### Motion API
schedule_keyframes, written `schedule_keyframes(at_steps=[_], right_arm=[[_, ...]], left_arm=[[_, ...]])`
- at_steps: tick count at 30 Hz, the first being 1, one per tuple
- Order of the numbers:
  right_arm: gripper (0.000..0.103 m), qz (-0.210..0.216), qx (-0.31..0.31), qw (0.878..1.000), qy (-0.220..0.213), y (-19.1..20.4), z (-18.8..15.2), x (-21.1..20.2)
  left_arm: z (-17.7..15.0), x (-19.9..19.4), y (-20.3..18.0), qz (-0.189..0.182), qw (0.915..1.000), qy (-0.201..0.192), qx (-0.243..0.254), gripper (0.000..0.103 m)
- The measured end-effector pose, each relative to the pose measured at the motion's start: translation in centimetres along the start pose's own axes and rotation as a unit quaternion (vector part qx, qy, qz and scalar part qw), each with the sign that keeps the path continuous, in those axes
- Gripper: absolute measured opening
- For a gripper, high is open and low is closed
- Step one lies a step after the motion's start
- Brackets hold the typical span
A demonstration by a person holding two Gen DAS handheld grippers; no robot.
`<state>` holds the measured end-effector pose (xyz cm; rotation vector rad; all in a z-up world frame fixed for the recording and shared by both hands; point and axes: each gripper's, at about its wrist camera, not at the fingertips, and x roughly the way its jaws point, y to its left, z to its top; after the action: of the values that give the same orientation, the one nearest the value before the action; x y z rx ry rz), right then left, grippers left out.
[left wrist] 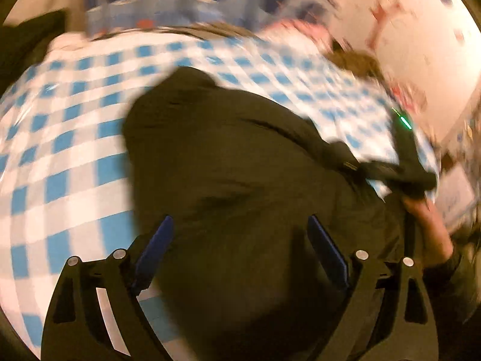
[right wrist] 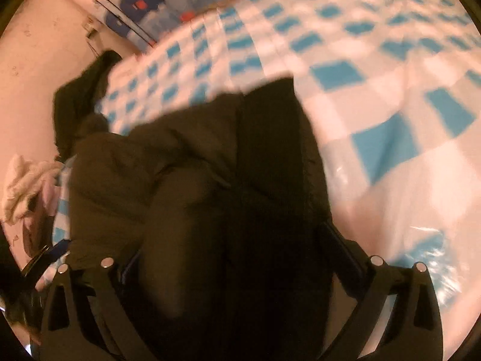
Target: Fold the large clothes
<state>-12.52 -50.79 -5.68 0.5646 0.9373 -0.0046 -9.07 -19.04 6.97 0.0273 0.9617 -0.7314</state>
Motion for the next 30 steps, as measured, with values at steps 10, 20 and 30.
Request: schedule_keyframes(at_steps=[10, 20, 30], right_arm=[[0.098, 0.006, 0.033, 0.999, 0.016, -0.1, -2.0, 3.1], [0.098, 0.113, 0.018, 0.991, 0.075, 11.5, -5.1, 9.7], [0.098, 0.096, -0.049, 0.989, 0.098, 16.3, -3.2, 9.4]], left_arm=[[-3.3, 5.3, 8.0, -0.153, 0.9636, 0.056, -0.212, 0.089], [-3.9, -4.1, 12.8, -0.030, 0.9870, 0.042, -0.153, 0.089], [-3.8, -12.3, 13.3, 0.023, 0.9914, -0.092, -0.090, 0.089]])
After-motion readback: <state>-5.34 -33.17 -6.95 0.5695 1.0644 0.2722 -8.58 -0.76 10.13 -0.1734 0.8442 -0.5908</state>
